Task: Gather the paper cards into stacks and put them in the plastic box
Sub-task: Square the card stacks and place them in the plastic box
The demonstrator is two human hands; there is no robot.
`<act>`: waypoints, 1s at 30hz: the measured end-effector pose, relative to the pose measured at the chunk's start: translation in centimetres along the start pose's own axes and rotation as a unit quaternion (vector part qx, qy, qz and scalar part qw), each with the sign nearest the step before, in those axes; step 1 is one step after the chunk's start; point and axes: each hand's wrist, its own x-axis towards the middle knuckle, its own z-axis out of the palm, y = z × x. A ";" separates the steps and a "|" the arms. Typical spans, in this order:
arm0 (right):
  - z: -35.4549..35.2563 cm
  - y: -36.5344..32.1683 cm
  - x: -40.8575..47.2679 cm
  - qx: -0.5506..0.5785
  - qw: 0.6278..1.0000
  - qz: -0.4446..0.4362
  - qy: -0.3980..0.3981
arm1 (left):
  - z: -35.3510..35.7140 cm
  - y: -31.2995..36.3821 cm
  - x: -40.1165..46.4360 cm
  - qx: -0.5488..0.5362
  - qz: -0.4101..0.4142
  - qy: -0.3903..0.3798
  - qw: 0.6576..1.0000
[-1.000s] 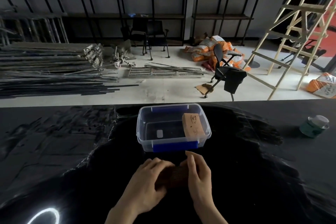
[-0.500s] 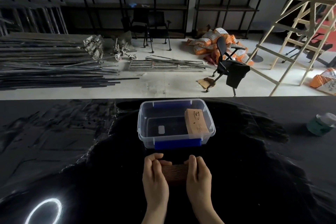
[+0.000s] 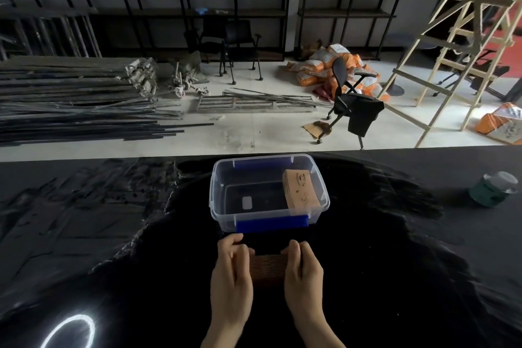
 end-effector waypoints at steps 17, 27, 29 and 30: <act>-3.4 -3.8 0.3 0.179 0.979 0.048 -0.078 | -3.6 3.2 2.2 0.145 0.098 -0.201 0.964; -3.6 -7.4 1.4 0.196 0.959 0.036 -0.201 | -2.5 6.0 2.4 -0.198 -0.127 -0.117 0.965; -3.2 -7.7 1.7 0.183 0.962 0.036 -0.199 | -3.0 6.3 2.7 -0.234 -0.157 -0.133 0.950; -2.9 -7.9 1.7 0.174 0.964 0.035 -0.197 | -3.2 6.4 2.9 -0.248 -0.166 -0.139 0.944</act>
